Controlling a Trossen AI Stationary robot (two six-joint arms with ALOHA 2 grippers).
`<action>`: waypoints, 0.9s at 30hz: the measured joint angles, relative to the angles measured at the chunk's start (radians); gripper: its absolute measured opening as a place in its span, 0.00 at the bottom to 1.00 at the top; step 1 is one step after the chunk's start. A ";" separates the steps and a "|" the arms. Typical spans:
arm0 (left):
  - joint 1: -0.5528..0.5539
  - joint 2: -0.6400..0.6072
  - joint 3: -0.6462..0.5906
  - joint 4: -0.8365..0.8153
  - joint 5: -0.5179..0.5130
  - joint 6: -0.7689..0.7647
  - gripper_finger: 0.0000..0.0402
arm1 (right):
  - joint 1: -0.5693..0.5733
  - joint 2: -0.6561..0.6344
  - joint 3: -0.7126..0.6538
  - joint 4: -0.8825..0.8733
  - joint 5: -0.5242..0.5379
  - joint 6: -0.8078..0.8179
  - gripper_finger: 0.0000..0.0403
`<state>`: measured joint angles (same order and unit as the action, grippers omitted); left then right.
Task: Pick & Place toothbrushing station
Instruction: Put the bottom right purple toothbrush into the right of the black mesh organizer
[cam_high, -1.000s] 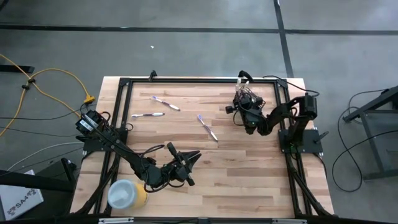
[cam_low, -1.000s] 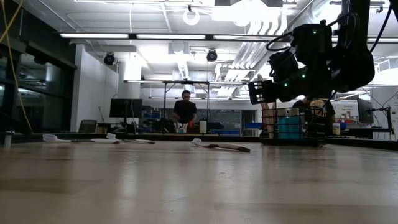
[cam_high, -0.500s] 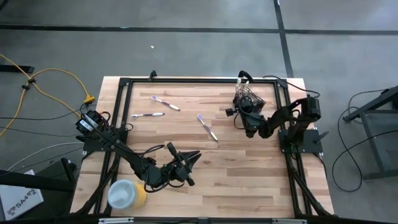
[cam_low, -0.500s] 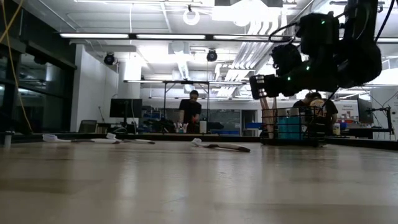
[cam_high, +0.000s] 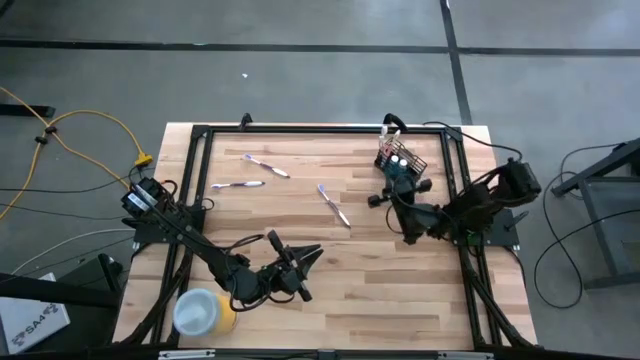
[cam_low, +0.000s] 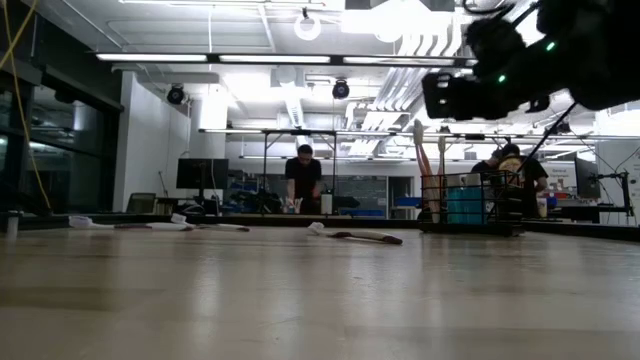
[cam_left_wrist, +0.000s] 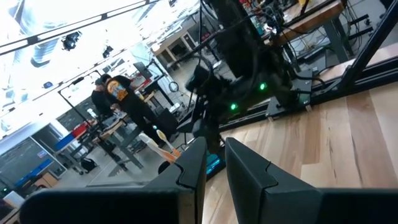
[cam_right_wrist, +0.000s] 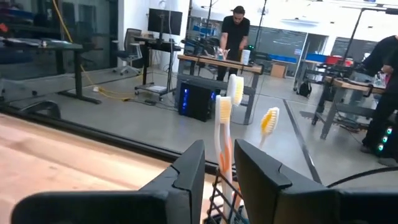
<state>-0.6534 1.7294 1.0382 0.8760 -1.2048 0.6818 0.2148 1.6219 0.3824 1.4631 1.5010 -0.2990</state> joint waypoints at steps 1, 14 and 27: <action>-0.002 0.000 0.000 -0.001 0.001 -0.001 0.13 | 0.020 -0.009 0.000 0.000 0.018 -0.014 0.20; -0.006 0.000 0.000 0.000 0.001 -0.031 0.13 | -0.060 -0.046 0.000 0.012 -0.130 -0.043 0.20; -0.003 0.000 0.000 0.000 -0.002 -0.001 0.13 | -0.365 -0.256 0.000 -0.047 -0.617 0.155 0.07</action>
<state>-0.6567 1.7294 1.0382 0.8757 -1.2064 0.6807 -0.1502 1.3657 0.3820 1.4163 0.8843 -0.1440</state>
